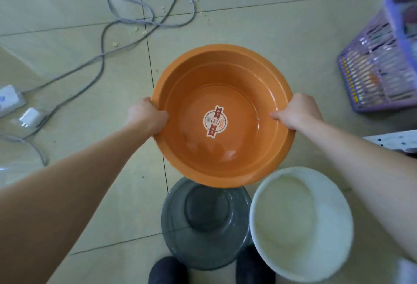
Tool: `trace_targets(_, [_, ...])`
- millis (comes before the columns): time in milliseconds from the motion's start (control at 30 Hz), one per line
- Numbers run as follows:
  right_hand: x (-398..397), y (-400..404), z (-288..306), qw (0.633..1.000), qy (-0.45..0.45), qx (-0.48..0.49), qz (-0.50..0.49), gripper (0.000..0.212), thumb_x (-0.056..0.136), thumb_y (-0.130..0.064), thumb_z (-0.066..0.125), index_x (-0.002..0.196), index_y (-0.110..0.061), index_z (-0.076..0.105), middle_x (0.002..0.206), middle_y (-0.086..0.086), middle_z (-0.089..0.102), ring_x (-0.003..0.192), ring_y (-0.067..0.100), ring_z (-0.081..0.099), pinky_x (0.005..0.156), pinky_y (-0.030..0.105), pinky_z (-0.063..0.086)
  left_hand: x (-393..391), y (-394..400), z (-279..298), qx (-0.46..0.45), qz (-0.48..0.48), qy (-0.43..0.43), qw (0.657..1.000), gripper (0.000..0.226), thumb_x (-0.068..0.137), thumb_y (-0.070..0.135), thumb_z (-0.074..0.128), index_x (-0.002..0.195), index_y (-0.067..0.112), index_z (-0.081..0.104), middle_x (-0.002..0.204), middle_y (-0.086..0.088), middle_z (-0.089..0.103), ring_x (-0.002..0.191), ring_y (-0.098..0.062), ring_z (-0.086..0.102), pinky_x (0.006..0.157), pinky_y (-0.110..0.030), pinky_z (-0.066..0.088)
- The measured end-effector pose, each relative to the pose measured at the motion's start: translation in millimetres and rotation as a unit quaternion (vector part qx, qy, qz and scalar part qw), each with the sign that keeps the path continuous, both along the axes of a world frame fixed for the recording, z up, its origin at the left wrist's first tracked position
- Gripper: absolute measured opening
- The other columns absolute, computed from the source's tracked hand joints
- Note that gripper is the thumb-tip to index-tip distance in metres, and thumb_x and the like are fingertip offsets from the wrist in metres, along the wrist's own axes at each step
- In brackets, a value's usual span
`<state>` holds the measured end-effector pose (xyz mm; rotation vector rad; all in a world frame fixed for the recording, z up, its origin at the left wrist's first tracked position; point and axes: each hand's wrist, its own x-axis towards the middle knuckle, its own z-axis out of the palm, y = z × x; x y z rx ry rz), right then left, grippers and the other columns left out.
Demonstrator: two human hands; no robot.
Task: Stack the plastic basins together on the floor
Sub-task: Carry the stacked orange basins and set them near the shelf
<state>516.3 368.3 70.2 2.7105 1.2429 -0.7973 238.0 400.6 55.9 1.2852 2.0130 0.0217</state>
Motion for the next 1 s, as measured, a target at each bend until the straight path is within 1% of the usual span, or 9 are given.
trace_targets(100, [37.8, -52.3, 61.1, 0.998, -0.006, -0.033, -0.049, 0.053, 0.074, -0.032, 0.078, 0.108, 0.007, 0.065, 0.115, 0.026, 0.066, 0.107, 0.037, 0.063, 0.081, 0.037, 0.049, 39.6, -24.8, 52.0, -0.012, -0.044, -0.033, 0.998, 0.028, 0.079, 0.010, 0.051, 0.107, 0.009, 0.056, 0.093, -0.012, 0.064, 0.068, -0.024, 0.060, 0.055, -0.028, 0.051])
trace_targets(200, [77.2, -111.6, 112.0, 0.993, -0.012, -0.051, -0.102, 0.052, 0.073, -0.032, 0.079, 0.108, 0.005, 0.067, 0.111, 0.026, 0.067, 0.105, 0.038, 0.064, 0.081, 0.038, 0.050, 83.7, -58.4, 90.9, -0.040, -0.099, -0.061, 0.992, 0.021, 0.077, 0.009, 0.049, 0.097, 0.011, 0.054, 0.084, -0.008, 0.062, 0.061, -0.018, 0.056, 0.048, -0.025, 0.046])
trace_targets(367, [130.8, -203.8, 142.5, 0.984, 0.001, -0.059, -0.170, 0.043, 0.073, -0.031, 0.077, 0.102, 0.000, 0.070, 0.099, 0.020, 0.072, 0.090, 0.036, 0.068, 0.076, 0.037, 0.055, 148.4, -115.9, 108.4, -0.072, -0.167, -0.083, 0.980, 0.023, 0.077, 0.012, 0.052, 0.100, 0.013, 0.054, 0.087, -0.008, 0.062, 0.073, -0.025, 0.061, 0.056, -0.029, 0.050])
trace_targets(467, [153.5, -243.6, 126.3, 0.981, 0.010, -0.048, -0.186, 0.044, 0.076, -0.029, 0.075, 0.107, 0.000, 0.067, 0.099, 0.019, 0.071, 0.089, 0.036, 0.068, 0.077, 0.037, 0.055, 173.8, -141.1, 93.3, -0.075, -0.197, -0.078, 0.974, 0.021, 0.077, 0.012, 0.052, 0.098, 0.013, 0.052, 0.077, -0.002, 0.057, 0.066, -0.020, 0.058, 0.053, -0.028, 0.048])
trace_targets(567, [165.1, -274.7, 97.6, 0.982, 0.027, -0.043, -0.181, 0.037, 0.081, -0.025, 0.071, 0.108, -0.001, 0.065, 0.100, 0.018, 0.071, 0.091, 0.034, 0.066, 0.074, 0.033, 0.048, 186.9, -164.1, 65.6, -0.060, -0.222, -0.053, 0.972, 0.020, 0.078, 0.011, 0.052, 0.098, 0.011, 0.054, 0.079, -0.004, 0.059, 0.063, -0.017, 0.054, 0.049, -0.026, 0.043])
trace_targets(733, [171.9, -311.9, 22.7, 0.976, 0.039, -0.083, -0.197, 0.027, 0.084, -0.023, 0.068, 0.095, 0.001, 0.068, 0.081, 0.014, 0.065, 0.070, 0.026, 0.056, 0.068, 0.031, 0.048, 198.2, -196.1, -1.2, -0.066, -0.265, 0.011, 0.962, 0.014, 0.082, 0.012, 0.050, 0.091, 0.007, 0.059, 0.077, -0.007, 0.062, 0.066, -0.023, 0.061, 0.050, -0.029, 0.047])
trace_targets(867, [166.8, -329.5, -38.3, 0.968, 0.044, -0.094, -0.228, 0.030, 0.086, -0.020, 0.066, 0.101, 0.006, 0.065, 0.093, 0.019, 0.067, 0.092, 0.035, 0.065, 0.068, 0.031, 0.042, 204.1, -207.3, -58.9, -0.072, -0.295, 0.039, 0.952, 0.011, 0.083, 0.014, 0.049, 0.087, 0.007, 0.057, 0.071, -0.005, 0.057, 0.063, -0.023, 0.058, 0.049, -0.030, 0.047])
trace_targets(933, [165.6, -333.9, -67.8, 0.966, 0.039, -0.112, -0.230, 0.035, 0.085, -0.022, 0.067, 0.104, 0.006, 0.064, 0.108, 0.023, 0.068, 0.101, 0.037, 0.065, 0.075, 0.035, 0.047, 206.0, -209.6, -82.0, -0.070, -0.313, 0.048, 0.946, 0.017, 0.082, 0.017, 0.049, 0.089, 0.005, 0.060, 0.078, -0.009, 0.064, 0.075, -0.029, 0.063, 0.062, -0.036, 0.055])
trace_targets(1000, [164.4, -335.4, -93.2, 0.966, 0.032, -0.127, -0.225, 0.038, 0.084, -0.024, 0.068, 0.107, 0.006, 0.065, 0.114, 0.024, 0.067, 0.104, 0.037, 0.064, 0.082, 0.036, 0.049, 206.5, -213.0, -99.7, -0.063, -0.339, 0.065, 0.936, 0.023, 0.083, 0.019, 0.047, 0.094, 0.004, 0.059, 0.092, -0.015, 0.067, 0.091, -0.036, 0.062, 0.080, -0.044, 0.055])
